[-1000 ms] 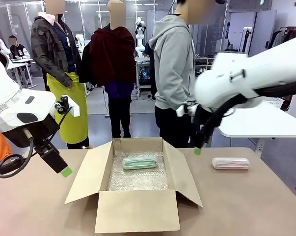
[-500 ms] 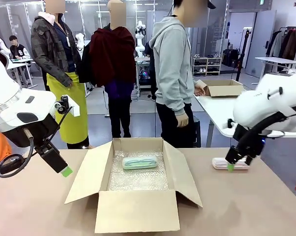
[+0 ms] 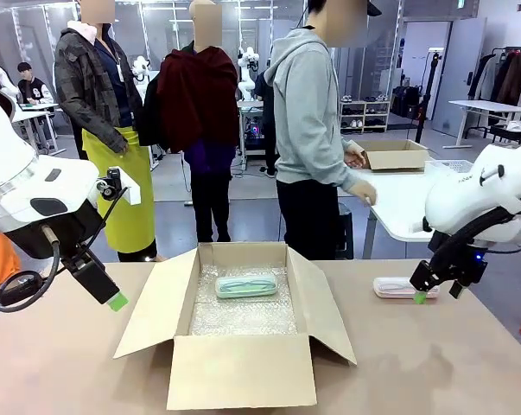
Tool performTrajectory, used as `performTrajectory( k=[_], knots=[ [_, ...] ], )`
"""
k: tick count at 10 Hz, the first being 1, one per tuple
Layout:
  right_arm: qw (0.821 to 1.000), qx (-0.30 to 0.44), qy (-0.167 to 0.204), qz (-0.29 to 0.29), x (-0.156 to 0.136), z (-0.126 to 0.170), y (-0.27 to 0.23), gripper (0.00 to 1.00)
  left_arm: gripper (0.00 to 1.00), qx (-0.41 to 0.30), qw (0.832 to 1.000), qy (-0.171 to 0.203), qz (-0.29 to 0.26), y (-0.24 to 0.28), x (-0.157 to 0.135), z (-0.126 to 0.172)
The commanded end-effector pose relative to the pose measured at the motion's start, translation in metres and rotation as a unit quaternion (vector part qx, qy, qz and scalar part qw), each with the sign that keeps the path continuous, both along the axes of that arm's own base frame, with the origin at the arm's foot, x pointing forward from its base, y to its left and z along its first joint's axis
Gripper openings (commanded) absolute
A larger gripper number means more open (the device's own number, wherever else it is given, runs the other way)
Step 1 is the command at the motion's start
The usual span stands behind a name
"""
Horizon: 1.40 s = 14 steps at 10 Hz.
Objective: Pack the glasses set securely to prepare it for shipping.
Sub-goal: Put the Glasses case from the right side of the table into the Package Box.
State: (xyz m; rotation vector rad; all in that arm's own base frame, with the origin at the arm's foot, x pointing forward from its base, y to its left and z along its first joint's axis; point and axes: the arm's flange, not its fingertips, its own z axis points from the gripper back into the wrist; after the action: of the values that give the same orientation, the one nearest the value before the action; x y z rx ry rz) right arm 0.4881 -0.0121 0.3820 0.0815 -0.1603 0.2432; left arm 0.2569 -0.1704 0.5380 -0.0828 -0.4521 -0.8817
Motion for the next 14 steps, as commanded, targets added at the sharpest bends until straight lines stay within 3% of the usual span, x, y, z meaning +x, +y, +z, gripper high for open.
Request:
performTrajectory(
  k=[1,4,7,10,12,14],
  knots=[
    [1.0,0.002,0.016,0.003,-0.005,0.0,-0.003,1.0,1.0,-0.001,1.0,-0.007,-0.006,0.001,0.001,0.0],
    [1.0,0.001,0.009,0.0,-0.002,-0.002,-0.002,1.0,1.0,-0.001,1.0,-0.007,-0.006,0.001,0.001,0.0],
    [0.999,-0.019,0.011,-0.028,0.06,0.005,-0.003,1.0,1.0,-0.001,1.0,-0.007,-0.006,0.001,0.001,0.0],
    [0.999,-0.026,0.029,-0.021,0.097,0.006,0.001,1.0,1.0,-0.001,1.0,-0.007,-0.006,0.001,0.001,0.0],
    [0.999,-0.031,0.03,-0.021,0.106,0.009,0.001,1.0,1.0,-0.001,1.0,-0.007,-0.006,0.001,0.001,0.0],
    [0.996,-0.049,0.018,0.074,0.115,0.011,-0.002,1.0,1.0,-0.001,1.0,-0.007,-0.006,0.001,0.001,0.0]
  ],
)
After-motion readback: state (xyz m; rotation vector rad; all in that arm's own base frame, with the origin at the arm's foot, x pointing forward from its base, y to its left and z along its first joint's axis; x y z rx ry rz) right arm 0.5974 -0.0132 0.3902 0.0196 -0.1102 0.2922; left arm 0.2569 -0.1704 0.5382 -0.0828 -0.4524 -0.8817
